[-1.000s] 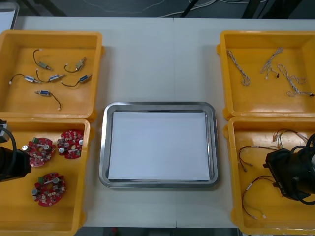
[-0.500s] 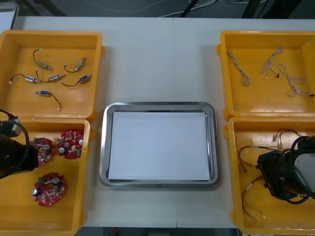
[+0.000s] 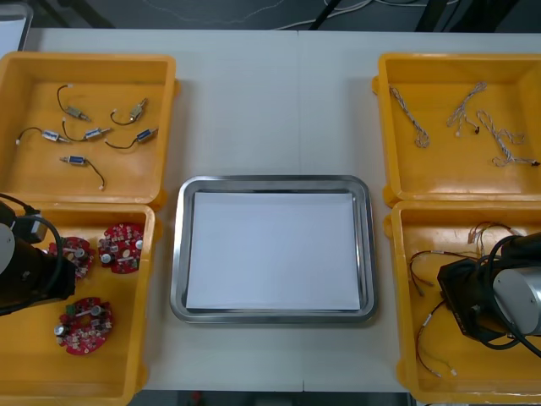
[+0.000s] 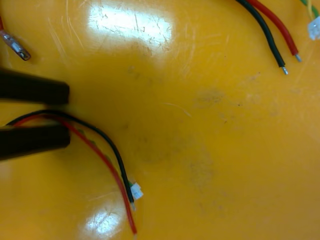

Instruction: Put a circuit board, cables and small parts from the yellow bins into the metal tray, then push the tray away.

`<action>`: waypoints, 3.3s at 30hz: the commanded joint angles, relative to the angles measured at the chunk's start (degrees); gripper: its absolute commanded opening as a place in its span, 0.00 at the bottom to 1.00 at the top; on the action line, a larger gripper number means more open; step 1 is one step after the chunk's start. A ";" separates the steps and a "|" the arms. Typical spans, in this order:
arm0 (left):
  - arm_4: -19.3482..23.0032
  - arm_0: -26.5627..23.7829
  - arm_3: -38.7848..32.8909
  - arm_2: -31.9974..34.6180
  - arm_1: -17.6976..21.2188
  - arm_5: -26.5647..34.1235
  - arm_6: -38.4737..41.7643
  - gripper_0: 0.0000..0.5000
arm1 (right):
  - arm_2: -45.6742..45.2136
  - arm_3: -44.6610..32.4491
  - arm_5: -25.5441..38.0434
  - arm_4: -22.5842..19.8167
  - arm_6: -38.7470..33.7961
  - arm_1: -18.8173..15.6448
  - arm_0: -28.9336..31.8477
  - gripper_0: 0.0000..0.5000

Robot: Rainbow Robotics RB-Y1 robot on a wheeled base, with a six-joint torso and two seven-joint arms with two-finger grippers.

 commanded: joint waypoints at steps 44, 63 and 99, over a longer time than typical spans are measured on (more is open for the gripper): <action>0.79 6.74 -2.11 -0.37 -1.98 -4.87 -6.51 0.91 | -12.18 0.27 6.50 -10.91 3.60 -11.35 -2.55 0.00; -0.35 6.74 -0.71 -1.16 -3.56 -5.66 -7.47 0.68 | -12.44 3.78 7.29 -11.26 5.71 -13.46 -5.01 0.92; 6.33 2.34 -7.83 4.91 1.27 -1.62 -6.59 0.00 | -9.81 -2.54 10.89 -6.96 18.63 -2.83 -4.84 1.00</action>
